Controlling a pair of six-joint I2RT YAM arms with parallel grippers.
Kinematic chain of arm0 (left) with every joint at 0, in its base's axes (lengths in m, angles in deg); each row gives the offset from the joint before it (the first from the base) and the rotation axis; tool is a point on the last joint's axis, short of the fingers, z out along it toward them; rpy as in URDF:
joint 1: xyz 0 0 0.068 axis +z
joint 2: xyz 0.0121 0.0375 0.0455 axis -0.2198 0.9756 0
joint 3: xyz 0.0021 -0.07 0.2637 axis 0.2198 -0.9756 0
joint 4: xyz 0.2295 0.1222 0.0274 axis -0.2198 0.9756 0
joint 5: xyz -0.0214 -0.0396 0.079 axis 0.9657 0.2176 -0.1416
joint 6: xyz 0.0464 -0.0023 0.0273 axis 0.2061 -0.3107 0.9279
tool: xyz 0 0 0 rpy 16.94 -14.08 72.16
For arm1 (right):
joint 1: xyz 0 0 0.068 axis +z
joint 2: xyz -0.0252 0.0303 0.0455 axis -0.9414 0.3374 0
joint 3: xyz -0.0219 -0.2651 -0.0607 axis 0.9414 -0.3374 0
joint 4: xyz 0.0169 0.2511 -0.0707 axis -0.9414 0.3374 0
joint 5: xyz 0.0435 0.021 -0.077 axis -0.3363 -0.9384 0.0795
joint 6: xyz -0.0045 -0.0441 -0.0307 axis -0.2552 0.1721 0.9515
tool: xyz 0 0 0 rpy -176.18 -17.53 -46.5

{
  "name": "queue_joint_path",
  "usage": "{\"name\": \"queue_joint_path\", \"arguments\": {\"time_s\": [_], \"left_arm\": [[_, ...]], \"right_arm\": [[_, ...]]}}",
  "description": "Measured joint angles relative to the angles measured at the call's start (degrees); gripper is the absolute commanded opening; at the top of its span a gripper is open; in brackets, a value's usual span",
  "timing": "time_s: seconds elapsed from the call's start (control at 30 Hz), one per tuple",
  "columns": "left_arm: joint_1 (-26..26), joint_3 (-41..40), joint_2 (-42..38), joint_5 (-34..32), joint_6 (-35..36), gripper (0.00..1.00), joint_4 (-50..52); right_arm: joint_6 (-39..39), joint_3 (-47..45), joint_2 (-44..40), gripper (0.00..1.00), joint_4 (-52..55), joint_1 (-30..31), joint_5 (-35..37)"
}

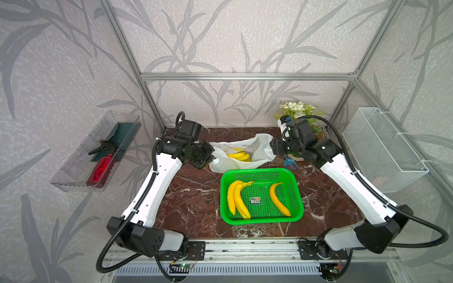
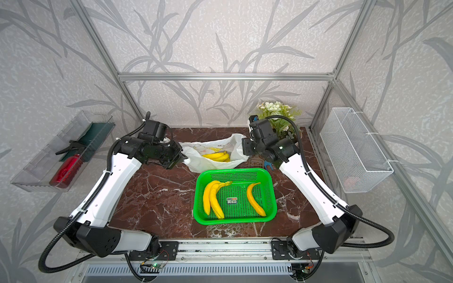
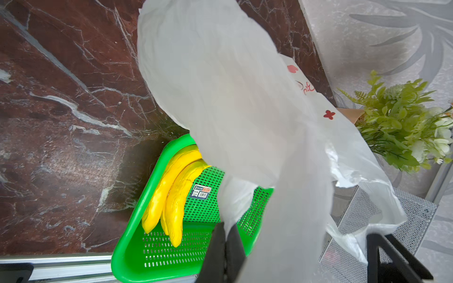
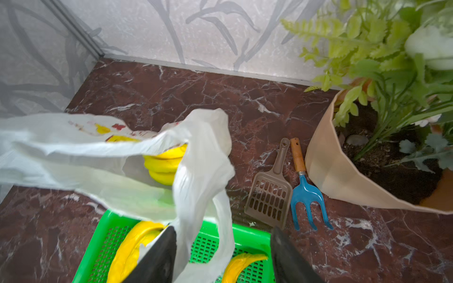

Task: Place the banana into a plastic bag & tie a knot
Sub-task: Adjust the plastic bag at the center of the board, then pick up the banana from the basket.

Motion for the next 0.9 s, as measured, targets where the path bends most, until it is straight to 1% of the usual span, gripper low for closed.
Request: {"name": "queue_joint_path", "arguments": {"time_s": [0.13, 0.23, 0.3, 0.43, 0.53, 0.6, 0.73, 0.9], "left_arm": [[-0.44, -0.13, -0.2, 0.11, 0.94, 0.0, 1.95], [-1.03, -0.57, -0.7, 0.15, 1.66, 0.0, 2.91], [-1.49, -0.94, -1.01, 0.28, 2.1, 0.0, 3.56], [-2.86, -2.14, -1.49, 0.87, 2.56, 0.0, 4.63], [-3.82, -2.93, -1.75, 1.11, 2.64, 0.0, 4.87], [-4.35, -3.65, -1.97, 1.27, 2.82, 0.0, 4.76], [-5.01, -5.07, -2.38, 1.25, 2.89, 0.0, 4.59], [-5.6, -5.88, -2.67, 1.2, 2.86, 0.0, 3.45]], "right_arm": [[-2.99, -5.81, -5.44, 0.63, 1.66, 7.82, 3.56], [-8.28, -9.31, -6.73, 0.61, 3.08, 9.62, 3.13], [-13.07, -11.37, -6.25, 0.61, 3.45, 9.73, 0.96], [-24.63, -14.05, -1.2, 0.61, 2.49, 9.81, -5.33], [-34.62, -17.25, 4.63, 0.6, -1.18, 10.01, -10.64], [-41.44, -19.93, 8.39, 0.62, -4.42, 10.45, -12.74], [-54.47, -23.43, 13.84, 0.64, -9.81, 11.96, -12.9], [-69.66, -26.18, 16.63, 0.65, -17.11, 12.68, -10.05]]}}
